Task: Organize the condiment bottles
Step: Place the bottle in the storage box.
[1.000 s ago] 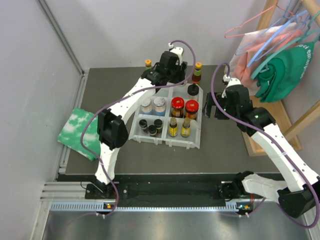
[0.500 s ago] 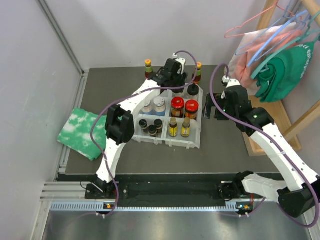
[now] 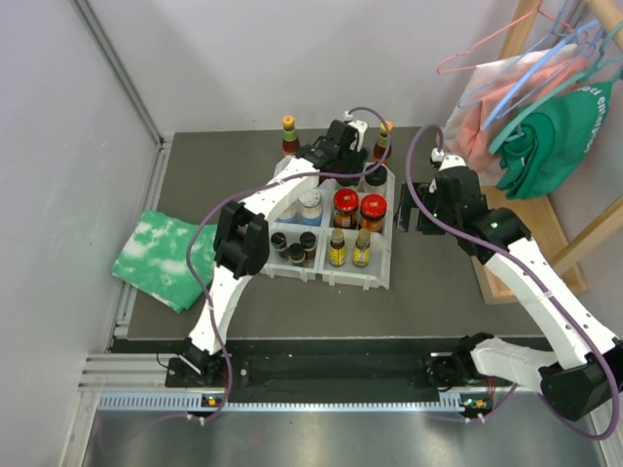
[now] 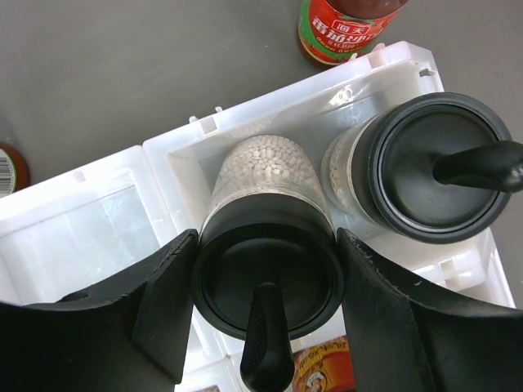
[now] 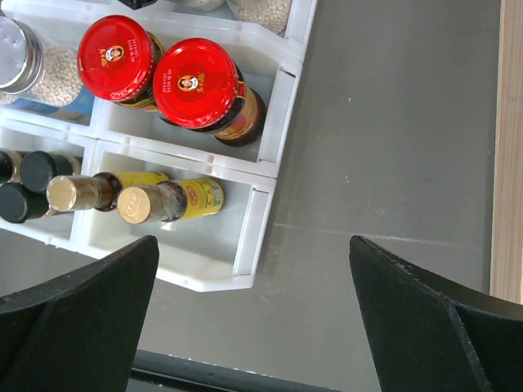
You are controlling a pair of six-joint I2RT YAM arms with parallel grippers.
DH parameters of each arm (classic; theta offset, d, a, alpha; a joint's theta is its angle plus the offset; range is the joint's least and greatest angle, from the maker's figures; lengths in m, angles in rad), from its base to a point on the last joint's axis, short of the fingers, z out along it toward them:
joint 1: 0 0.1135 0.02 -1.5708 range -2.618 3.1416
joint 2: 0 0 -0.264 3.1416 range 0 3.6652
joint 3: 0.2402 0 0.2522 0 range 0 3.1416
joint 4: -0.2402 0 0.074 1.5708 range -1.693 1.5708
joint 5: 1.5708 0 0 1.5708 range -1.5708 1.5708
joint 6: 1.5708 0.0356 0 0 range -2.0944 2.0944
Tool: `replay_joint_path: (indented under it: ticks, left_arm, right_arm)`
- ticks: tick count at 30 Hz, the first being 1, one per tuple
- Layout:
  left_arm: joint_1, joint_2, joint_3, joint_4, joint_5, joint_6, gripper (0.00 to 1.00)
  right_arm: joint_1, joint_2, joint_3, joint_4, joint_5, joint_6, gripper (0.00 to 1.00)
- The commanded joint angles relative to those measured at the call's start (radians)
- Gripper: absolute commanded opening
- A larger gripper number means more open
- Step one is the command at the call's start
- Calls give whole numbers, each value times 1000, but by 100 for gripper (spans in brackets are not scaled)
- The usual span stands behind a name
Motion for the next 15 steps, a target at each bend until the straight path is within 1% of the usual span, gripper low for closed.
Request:
replay_joint_path:
  ticks: [1,5,6,8,9,12,13,15]
  left_arm:
    - [13,6,66,49,-63,51,24]
    - [14,17,71,68,-75,61,33]
    - [13,20,71,72,-77,63,38]
    - [13,21,71,82,-83,69,43]
    - [13,24,71,87,-85,71,49]
    - [13,29,78,96,-97,72,57]
    - [13,29,80,96,-98,72,62]
    - [13,29,81,102,-97,69,66]
  right_arm:
    - [9,11,-1,34,4,7,99]
    - [9,18,-1,36,6,7,99]
    - [9,20,-2,38,4,7,99]
    - [9,24,1,36,4,7,99]
    - [8,24,0,39,4,4,99]
    - [8,27,-1,39,6,5,99]
    - [8,29,-1,39,6,5,99]
    - [9,32,1,41,6,5,99]
